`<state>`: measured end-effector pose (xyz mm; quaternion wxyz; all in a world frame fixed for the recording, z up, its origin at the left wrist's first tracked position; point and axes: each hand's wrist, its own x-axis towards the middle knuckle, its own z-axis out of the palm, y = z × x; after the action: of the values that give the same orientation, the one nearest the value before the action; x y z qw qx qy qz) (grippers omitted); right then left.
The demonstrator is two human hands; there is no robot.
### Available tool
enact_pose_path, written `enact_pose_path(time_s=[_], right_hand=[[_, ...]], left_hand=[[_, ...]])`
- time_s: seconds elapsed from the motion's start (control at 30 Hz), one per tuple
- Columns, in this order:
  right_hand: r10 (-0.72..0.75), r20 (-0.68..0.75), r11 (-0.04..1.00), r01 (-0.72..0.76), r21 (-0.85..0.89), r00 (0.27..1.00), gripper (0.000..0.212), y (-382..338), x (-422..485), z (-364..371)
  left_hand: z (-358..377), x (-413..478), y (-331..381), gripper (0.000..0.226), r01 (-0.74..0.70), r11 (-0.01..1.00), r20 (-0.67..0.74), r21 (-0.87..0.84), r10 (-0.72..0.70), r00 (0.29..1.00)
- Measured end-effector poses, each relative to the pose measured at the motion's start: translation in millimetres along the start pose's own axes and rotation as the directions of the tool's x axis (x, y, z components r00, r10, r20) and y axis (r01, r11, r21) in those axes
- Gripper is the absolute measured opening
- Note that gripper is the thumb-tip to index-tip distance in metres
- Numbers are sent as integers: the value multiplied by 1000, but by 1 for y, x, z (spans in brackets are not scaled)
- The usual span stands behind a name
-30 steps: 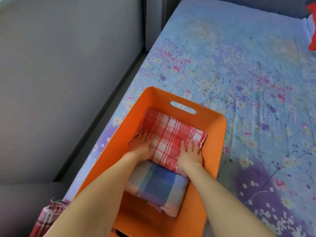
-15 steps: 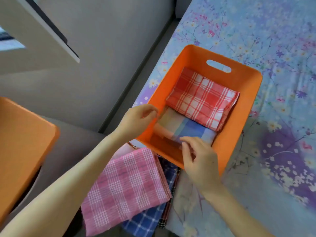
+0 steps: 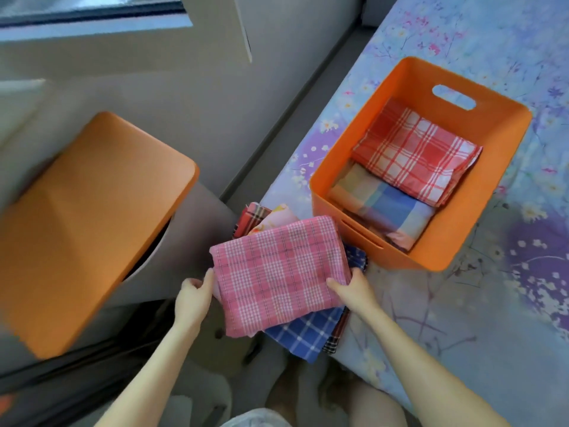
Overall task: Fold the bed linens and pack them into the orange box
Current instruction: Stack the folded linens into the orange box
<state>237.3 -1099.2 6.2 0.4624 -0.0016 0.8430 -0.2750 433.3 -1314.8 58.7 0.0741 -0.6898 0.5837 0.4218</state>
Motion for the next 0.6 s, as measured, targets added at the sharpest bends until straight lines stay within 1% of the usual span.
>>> enact_pose_path(time_s=[0.03, 0.07, 0.1, 0.13, 0.17, 0.2, 0.23, 0.3, 0.33, 0.4, 0.47, 0.5, 0.53, 0.6], right_hand=[[14, 11, 999, -14, 37, 1000, 68, 7, 8, 0], [12, 15, 998, -13, 64, 1000, 76, 17, 18, 5], [9, 9, 996, -10, 83, 1000, 79, 22, 23, 6], [2, -3, 993, -2, 115, 1000, 74, 19, 17, 7], [15, -22, 986, -11, 165, 1000, 62, 11, 5, 6], [43, -36, 971, -33, 235, 998, 48, 1, -8, 4], [64, -32, 955, -52, 294, 997, 37, -7, -19, 2], [32, -11, 942, -26, 334, 999, 28, -19, -34, -5], [-15, -9, 948, 17, 316, 1000, 24, -26, -42, -8], [-139, -13, 966, 138, 219, 990, 15, -42, -64, -15], [-275, -2, 957, 273, 99, 962, 11, -55, -89, -18], [-343, 1, 938, 343, 51, 939, 7, -61, -102, -21], [-401, -3, 916, 400, 21, 916, 6, -66, -116, -24], [-474, -28, 879, 475, 46, 880, 10, -75, -142, -38]], left_hand=[[3, 0, -15, 76, 108, 989, 90, -101, -99, 991], [5, -4, -28, 84, 223, 955, 212, -194, -182, 960], [9, -10, -35, 83, 333, 901, 345, -277, -230, 910], [11, -20, -37, 73, 413, 834, 444, -366, -233, 865], [14, -27, -39, 61, 458, 763, 502, -456, -205, 840], [16, -32, -39, 53, 461, 729, 510, -506, -178, 842], [17, -35, -40, 48, 436, 731, 491, -525, -158, 856], [15, -38, -40, 43, 371, 772, 436, -516, -137, 890], [12, -38, -37, 42, 356, 787, 431, -504, -129, 893], [2, -37, -28, 37, 356, 778, 423, -518, -130, 897], [-12, -39, -14, 31, 355, 733, 408, -580, -116, 906], [-19, -41, -6, 32, 337, 715, 400, -612, -87, 912], [-28, -45, 2, 37, 314, 715, 396, -625, -57, 917], [-51, -60, 18, 48, 235, 744, 399, -625, 46, 916]])
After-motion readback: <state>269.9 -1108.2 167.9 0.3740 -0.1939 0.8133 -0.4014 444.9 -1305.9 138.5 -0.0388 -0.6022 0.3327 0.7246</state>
